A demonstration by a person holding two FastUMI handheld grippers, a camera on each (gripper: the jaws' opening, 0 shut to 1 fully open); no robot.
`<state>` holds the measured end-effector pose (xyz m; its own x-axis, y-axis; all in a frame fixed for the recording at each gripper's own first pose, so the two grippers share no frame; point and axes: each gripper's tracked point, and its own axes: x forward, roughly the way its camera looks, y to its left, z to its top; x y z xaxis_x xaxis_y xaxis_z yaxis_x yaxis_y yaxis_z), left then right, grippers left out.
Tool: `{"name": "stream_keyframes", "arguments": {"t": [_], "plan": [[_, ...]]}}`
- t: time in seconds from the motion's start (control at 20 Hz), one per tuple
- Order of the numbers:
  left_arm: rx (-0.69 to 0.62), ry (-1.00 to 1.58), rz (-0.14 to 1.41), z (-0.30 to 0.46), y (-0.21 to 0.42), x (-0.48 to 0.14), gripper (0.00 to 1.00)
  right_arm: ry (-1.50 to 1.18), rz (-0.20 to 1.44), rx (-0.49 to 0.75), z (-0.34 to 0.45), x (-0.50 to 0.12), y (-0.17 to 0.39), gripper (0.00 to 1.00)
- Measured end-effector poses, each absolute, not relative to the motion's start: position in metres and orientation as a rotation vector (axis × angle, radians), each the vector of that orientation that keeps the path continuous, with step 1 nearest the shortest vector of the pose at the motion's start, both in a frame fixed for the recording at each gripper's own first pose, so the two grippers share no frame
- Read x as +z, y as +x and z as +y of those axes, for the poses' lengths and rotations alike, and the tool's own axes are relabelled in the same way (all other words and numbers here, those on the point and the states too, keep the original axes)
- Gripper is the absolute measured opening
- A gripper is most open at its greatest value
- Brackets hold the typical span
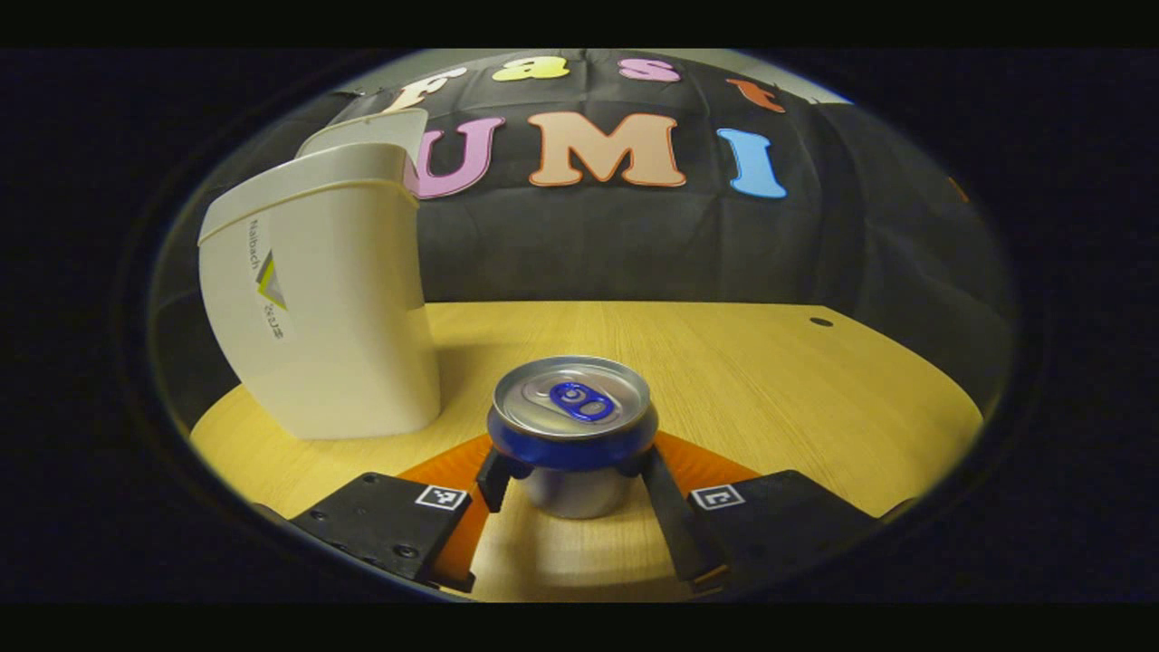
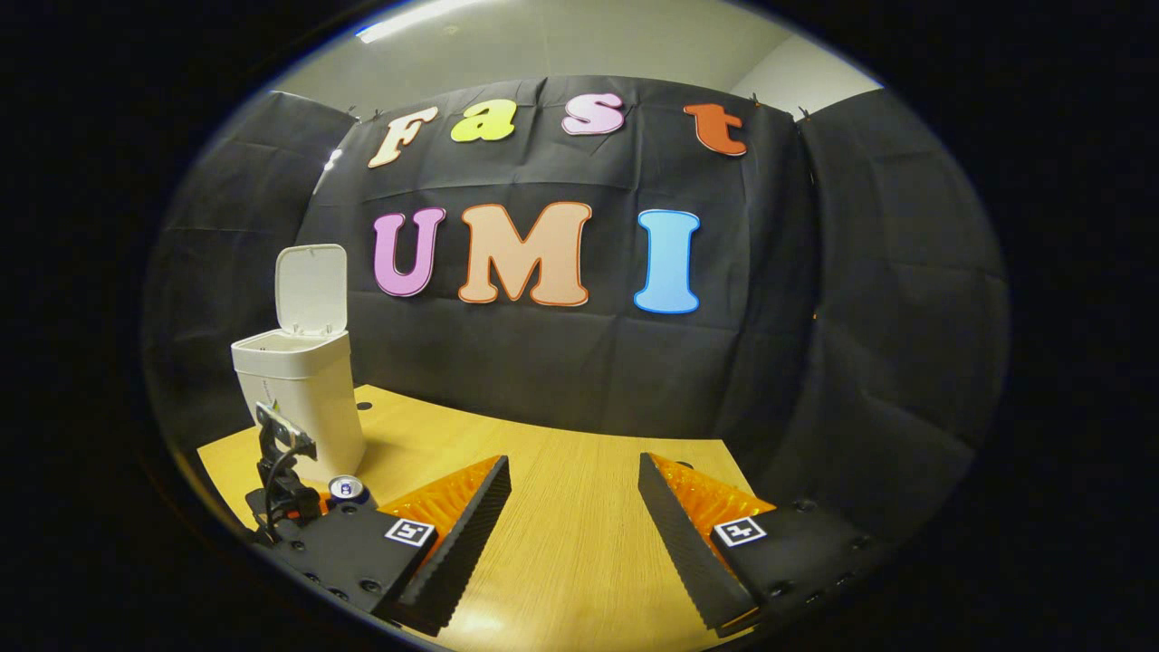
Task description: Press the lid of the desktop garbage bin to open it, pick up the crumpled paper on the desktop and throw it into the bin, then pick up the pop can on the desktop and drop it into the bin, and finally close the garbage bin lid.
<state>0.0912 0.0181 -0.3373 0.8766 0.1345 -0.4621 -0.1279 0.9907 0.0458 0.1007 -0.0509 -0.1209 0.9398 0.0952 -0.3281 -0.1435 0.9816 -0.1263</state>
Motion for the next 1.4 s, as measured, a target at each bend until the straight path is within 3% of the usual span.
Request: {"name": "stream_keyframes", "arguments": {"t": [0.05,0.55,0.75,1.0,1.25,1.4], "plan": [[0.129,0.015,0.468,0.017,0.091,-0.325,0.73,-0.153,0.330,0.127,-0.049,-0.123,0.098,0.96],[0.159,0.063,0.138,0.079,0.115,-0.105,0.70,-0.061,0.302,0.157,-0.010,-0.100,0.078,0.96],[0.212,0.130,0.057,0.127,0.127,-0.054,0.69,-0.039,0.276,0.137,-0.001,-0.087,0.075,0.95],[0.281,0.140,0.056,0.195,0.151,-0.042,0.69,0.004,0.281,0.088,0.002,-0.085,0.072,0.96],[0.333,0.086,0.214,0.251,0.171,-0.089,0.69,-0.001,0.296,0.043,0.012,-0.089,0.062,0.96],[0.335,0.053,0.300,0.261,0.168,-0.117,0.76,-0.012,0.295,0.043,0.022,-0.090,0.061,0.96]]}}
